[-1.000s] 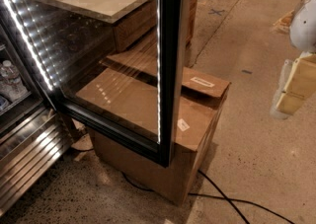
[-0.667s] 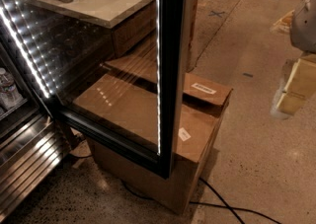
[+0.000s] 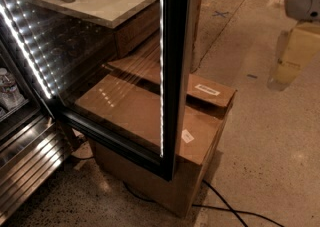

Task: Close right fridge door

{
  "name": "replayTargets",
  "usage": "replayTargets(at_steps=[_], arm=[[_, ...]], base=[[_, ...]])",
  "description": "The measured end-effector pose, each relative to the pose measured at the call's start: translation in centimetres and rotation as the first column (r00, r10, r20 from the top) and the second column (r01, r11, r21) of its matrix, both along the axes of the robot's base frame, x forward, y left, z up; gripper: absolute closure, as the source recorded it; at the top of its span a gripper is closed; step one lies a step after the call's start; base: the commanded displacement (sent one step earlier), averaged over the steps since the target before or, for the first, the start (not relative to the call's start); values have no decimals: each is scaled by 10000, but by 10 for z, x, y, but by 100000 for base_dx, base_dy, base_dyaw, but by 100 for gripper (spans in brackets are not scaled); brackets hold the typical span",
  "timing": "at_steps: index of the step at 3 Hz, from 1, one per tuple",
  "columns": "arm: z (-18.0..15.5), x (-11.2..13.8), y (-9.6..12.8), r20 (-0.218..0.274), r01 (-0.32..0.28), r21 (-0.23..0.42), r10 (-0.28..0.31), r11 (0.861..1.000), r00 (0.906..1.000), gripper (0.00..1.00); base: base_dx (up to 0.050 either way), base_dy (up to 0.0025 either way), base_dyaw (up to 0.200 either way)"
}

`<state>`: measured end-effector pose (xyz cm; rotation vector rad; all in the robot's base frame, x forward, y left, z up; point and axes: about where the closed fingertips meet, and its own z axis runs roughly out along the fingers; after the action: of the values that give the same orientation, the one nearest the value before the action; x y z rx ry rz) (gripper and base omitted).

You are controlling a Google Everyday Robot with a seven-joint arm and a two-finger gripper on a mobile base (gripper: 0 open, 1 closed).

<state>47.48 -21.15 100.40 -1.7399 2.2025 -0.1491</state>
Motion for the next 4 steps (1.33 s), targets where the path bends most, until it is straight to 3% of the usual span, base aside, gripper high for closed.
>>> replayTargets(at_steps=[1, 2, 3, 4], arm=[[16, 42, 3, -76, -93, 93, 94, 9999, 9999, 0], [30, 94, 6, 241, 95, 330, -103, 9994, 9997, 0], [63, 117, 6, 1505, 187, 669, -286, 9976, 9882, 0], [64, 122, 8, 1681, 166, 722, -286, 9973, 9854, 0]], base=[[0, 0, 0], [0, 0, 0], [0, 0, 0], [0, 0, 0]])
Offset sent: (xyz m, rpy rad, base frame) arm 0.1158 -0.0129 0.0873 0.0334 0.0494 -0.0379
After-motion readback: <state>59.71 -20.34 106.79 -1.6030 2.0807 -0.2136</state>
